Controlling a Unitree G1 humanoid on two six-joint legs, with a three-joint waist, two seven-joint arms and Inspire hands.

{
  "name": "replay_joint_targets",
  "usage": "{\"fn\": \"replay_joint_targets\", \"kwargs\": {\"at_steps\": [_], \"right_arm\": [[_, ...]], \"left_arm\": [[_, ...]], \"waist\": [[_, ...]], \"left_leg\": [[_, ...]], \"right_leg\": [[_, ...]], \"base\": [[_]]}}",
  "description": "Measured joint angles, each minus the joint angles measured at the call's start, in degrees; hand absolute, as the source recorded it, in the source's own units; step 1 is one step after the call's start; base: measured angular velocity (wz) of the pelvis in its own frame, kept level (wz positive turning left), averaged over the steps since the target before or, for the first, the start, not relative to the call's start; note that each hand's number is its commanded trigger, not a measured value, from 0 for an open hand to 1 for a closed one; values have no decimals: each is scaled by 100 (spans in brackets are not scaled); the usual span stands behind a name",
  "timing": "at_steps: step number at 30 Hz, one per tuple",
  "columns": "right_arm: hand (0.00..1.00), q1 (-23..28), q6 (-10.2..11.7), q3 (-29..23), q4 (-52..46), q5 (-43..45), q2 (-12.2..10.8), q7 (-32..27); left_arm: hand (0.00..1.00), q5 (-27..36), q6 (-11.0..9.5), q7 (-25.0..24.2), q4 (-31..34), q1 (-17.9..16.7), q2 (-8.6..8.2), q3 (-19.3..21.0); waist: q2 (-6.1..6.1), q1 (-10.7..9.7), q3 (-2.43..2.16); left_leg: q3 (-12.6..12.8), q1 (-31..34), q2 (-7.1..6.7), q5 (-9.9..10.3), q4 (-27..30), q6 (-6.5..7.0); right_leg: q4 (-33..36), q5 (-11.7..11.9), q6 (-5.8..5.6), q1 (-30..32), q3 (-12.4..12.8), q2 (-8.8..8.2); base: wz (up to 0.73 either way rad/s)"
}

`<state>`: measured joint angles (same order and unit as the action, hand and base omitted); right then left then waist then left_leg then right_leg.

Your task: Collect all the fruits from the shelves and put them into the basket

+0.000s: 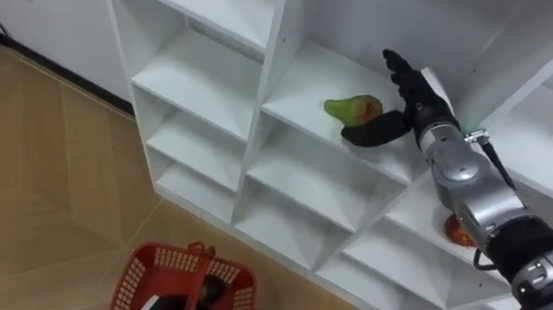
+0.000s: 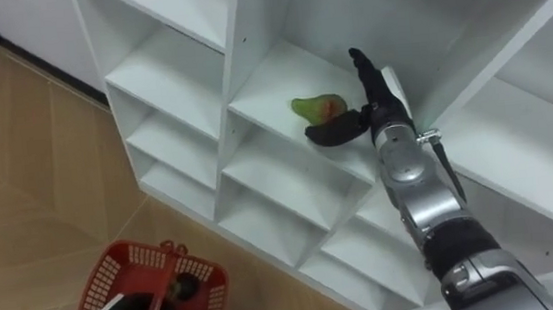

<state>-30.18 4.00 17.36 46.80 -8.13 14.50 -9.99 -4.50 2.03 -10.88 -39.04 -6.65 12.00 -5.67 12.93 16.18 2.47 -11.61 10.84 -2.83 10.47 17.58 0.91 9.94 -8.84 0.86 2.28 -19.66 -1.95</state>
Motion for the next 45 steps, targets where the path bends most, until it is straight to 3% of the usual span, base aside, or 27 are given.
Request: {"fn": "replay_joint_targets", "kwargs": {"at_steps": [24, 35, 36, 37, 38, 39, 41, 42, 43, 45], "right_arm": [[0, -91, 23, 2, 65, 184, 0, 73], [1, -179, 35, 40, 126, 168, 0, -83], [5, -180, 35, 41, 130, 170, 0, -93], [22, -180, 35, 41, 129, 167, 0, -95], [29, -180, 35, 41, 129, 169, 0, -95], [51, -181, 35, 40, 129, 168, 0, -101], [68, -195, 35, 40, 129, 167, 0, -144], [89, -210, 35, 41, 129, 168, 0, -198], [100, -231, 36, 39, 129, 171, 0, -269], [100, -258, 69, 34, 129, 168, 0, -363]], "left_arm": [[100, 5, 12, -4, -31, 98, -9, -133], [100, 10, 15, -3, -32, 200, -7, -501], [100, 9, 15, -4, -32, 201, -7, -529], [100, 9, 15, -8, -41, 202, -14, -533], [100, 9, 15, -9, -47, 201, -15, -533], [100, 10, 15, -12, -56, 202, -16, -532], [100, 11, 15, -12, -79, 207, -14, -531], [100, 17, 15, -11, -103, 212, -18, -532], [100, 18, 15, -11, -108, 211, -24, -532], [100, 18, 14, -11, -110, 215, -31, -533]], "waist": [[-63, -1, -15], [-258, -4, -17], [-260, -4, -17], [-260, -9, -17], [-261, -9, -17], [-262, -10, -18], [-263, -9, -18], [-264, -7, -19], [-265, -13, -20], [-267, -12, -22]], "left_leg": [[-28, 263, 14, -84, 6, -40], [-41, 260, 14, -126, -35, -53], [-51, 265, 14, -129, -34, -57], [-60, 270, 13, -132, -32, -60], [-62, 272, 13, -132, -30, -60], [-65, 279, 12, -132, -26, -61], [-70, 283, 10, -136, -26, -62], [-70, 283, 10, -138, -26, -62], [-74, 292, 10, -140, -25, -63], [-76, 315, 8, -149, -24, -66]], "right_leg": [[80, 27, 43, 284, -43, 2], [79, 35, 54, 293, -63, -1], [80, 35, 55, 295, -73, 1], [80, 36, 56, 296, -76, 3], [81, 36, 56, 297, -77, 3], [81, 37, 57, 300, -79, 4], [82, 38, 59, 303, -80, 4], [83, 38, 61, 305, -80, 4], [83, 39, 61, 313, -80, 4], [91, 43, 68, 345, -79, 4]], "base": [[0], [0], [4], [4], [0], [0], [0], [0], [0], [0]]}}
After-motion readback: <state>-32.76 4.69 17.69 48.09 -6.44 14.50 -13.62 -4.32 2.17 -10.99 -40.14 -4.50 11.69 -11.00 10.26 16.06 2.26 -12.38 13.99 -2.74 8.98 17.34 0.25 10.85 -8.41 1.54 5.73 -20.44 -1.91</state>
